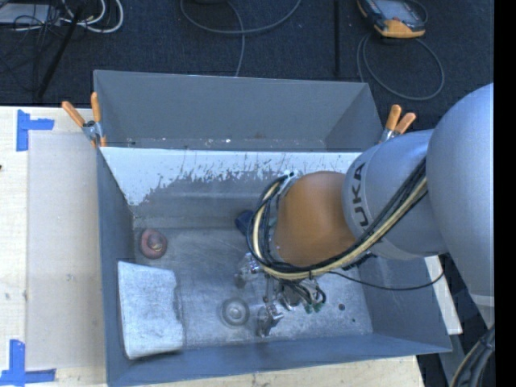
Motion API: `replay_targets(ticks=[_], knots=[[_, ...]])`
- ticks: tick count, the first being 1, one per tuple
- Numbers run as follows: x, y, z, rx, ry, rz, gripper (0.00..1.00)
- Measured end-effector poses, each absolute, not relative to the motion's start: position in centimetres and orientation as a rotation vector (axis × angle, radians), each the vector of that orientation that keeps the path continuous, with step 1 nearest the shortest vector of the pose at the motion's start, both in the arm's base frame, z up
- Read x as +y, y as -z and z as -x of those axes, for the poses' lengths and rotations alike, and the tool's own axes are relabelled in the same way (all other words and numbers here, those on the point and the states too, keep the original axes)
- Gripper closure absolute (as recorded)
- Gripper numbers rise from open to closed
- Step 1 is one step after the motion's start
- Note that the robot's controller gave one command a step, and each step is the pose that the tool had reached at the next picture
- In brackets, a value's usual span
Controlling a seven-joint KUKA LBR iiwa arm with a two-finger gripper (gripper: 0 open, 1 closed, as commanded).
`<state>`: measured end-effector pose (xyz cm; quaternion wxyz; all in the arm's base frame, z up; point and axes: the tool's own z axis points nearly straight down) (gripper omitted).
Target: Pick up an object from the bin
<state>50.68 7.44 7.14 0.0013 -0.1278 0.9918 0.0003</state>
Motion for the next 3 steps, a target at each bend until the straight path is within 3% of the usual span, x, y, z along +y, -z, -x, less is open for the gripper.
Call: replay_targets(ticks=[1,2,3], knots=[[10.0,-7.1,-49.6,3.100,0.001,0.492,0.00],[10.0,-7.3,-49.5,3.105,0.001,0.490,1.00],[2.9,-24.2,-51.6,3.064,0.004,0.654,1.00]])
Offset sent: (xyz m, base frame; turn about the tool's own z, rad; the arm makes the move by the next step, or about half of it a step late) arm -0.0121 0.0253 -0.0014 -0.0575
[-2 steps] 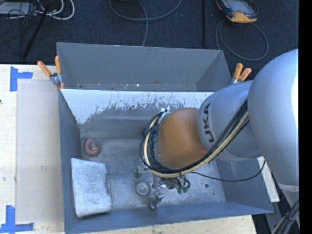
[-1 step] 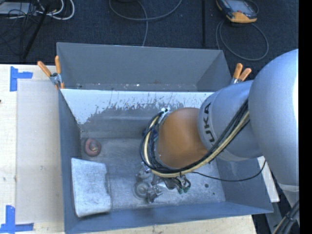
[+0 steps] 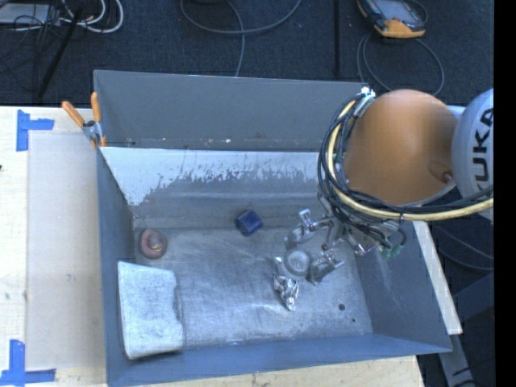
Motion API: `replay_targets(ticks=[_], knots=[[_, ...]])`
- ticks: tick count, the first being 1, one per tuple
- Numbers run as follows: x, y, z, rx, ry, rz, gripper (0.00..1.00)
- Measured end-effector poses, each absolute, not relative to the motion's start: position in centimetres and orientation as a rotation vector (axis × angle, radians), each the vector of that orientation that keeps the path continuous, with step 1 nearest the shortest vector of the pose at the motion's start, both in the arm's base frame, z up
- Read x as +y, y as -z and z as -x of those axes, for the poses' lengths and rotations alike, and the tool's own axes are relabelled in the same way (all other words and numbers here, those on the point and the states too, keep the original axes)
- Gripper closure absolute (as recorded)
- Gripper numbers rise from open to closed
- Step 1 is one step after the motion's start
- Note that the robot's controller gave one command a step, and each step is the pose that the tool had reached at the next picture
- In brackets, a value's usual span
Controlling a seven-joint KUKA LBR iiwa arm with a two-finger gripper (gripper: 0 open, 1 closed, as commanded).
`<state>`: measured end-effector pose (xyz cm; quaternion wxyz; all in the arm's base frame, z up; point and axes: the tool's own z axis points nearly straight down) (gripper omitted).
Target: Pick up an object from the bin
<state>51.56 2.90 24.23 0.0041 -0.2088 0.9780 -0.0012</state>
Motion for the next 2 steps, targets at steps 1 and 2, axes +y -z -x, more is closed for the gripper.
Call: replay_targets(ticks=[1,2], knots=[[2.5,-8.6,-50.2,2.883,-0.006,1.266,1.00],[2.8,-21.6,-49.5,2.874,0.003,1.254,1.00]])
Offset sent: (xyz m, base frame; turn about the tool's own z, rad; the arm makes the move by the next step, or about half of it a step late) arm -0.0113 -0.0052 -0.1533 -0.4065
